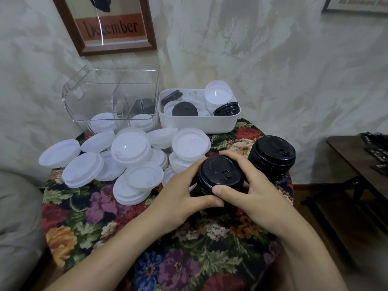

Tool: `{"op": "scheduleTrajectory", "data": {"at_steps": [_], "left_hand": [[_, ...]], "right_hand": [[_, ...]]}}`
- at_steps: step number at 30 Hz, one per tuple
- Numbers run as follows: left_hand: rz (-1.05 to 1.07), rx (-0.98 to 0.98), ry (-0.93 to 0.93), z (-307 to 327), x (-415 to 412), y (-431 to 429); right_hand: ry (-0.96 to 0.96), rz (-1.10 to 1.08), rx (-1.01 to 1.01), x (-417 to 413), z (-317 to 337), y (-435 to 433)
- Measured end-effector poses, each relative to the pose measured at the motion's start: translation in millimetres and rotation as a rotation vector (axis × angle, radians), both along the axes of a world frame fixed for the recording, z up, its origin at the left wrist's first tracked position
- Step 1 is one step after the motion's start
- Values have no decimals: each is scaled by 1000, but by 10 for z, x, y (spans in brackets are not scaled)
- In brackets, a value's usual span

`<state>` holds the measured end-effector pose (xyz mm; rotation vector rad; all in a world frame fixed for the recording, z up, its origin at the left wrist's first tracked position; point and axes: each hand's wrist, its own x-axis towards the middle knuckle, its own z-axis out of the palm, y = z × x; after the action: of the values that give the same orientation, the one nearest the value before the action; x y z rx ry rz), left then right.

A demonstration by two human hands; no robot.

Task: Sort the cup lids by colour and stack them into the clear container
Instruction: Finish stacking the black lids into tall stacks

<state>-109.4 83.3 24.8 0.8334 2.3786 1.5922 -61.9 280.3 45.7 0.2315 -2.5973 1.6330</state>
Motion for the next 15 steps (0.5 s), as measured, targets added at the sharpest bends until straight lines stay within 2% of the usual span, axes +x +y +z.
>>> {"op": "scheduleTrajectory", "data": {"at_steps": [8,15], "left_hand": [[9,-8,-9,27,19,7],[-43,-11,-65,51,-25,-52]], "right_hand": [[64,-154,-15,115,-91,-152],[52,-138,-154,116,-118,-177]]}}
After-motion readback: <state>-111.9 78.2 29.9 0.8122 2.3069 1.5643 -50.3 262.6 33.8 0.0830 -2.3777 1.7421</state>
